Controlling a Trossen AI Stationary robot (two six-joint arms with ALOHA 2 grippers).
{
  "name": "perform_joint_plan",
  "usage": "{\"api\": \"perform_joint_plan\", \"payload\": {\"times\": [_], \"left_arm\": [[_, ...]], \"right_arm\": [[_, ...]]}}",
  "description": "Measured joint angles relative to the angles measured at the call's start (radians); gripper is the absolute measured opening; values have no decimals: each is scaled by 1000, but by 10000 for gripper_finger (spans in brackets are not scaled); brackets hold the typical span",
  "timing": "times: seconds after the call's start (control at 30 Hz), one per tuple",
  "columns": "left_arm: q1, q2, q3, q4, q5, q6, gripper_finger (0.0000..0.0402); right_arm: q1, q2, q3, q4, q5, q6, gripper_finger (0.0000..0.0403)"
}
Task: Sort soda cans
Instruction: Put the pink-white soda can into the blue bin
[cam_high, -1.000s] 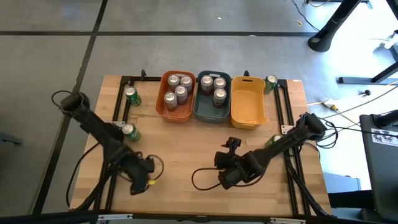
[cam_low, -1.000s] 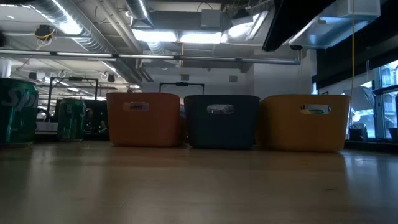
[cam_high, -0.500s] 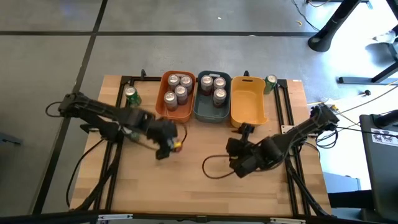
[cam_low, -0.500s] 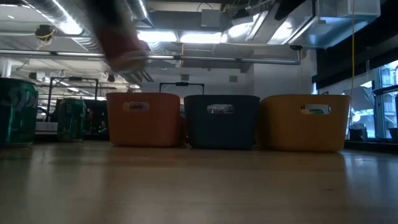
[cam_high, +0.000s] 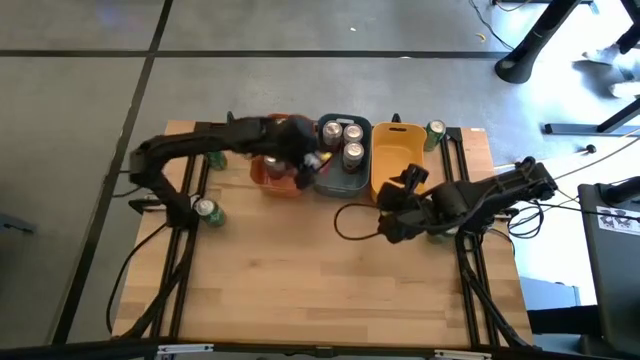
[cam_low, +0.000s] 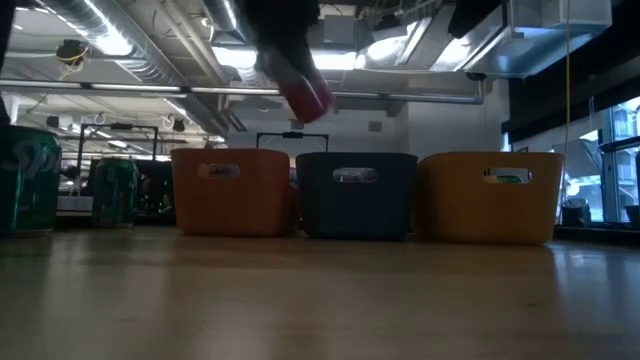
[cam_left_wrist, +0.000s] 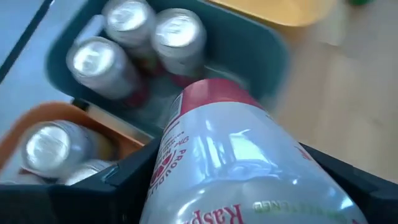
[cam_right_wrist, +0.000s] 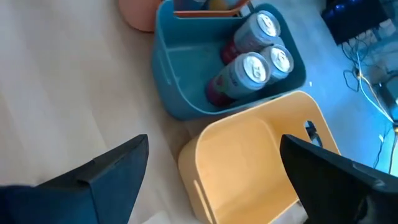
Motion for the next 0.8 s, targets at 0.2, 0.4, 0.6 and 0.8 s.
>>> {"api": "perform_joint_plan", "payload": {"times": [0.2, 0.4, 0.6, 0.8], "left_arm": [[86, 182, 127, -20, 1, 71, 295], [134, 290, 136, 39, 2, 90, 295], [150, 378, 136, 113, 0, 91, 295], [154, 458, 136, 157, 2, 92, 296]], "right_arm": [[-32, 5, 0, -7, -41, 4, 360], [-30, 6, 0, -7, -40, 9, 360], [-30, 6, 0, 4, -39, 12, 360], [-30, 6, 0, 12, -38, 5, 360]]}}
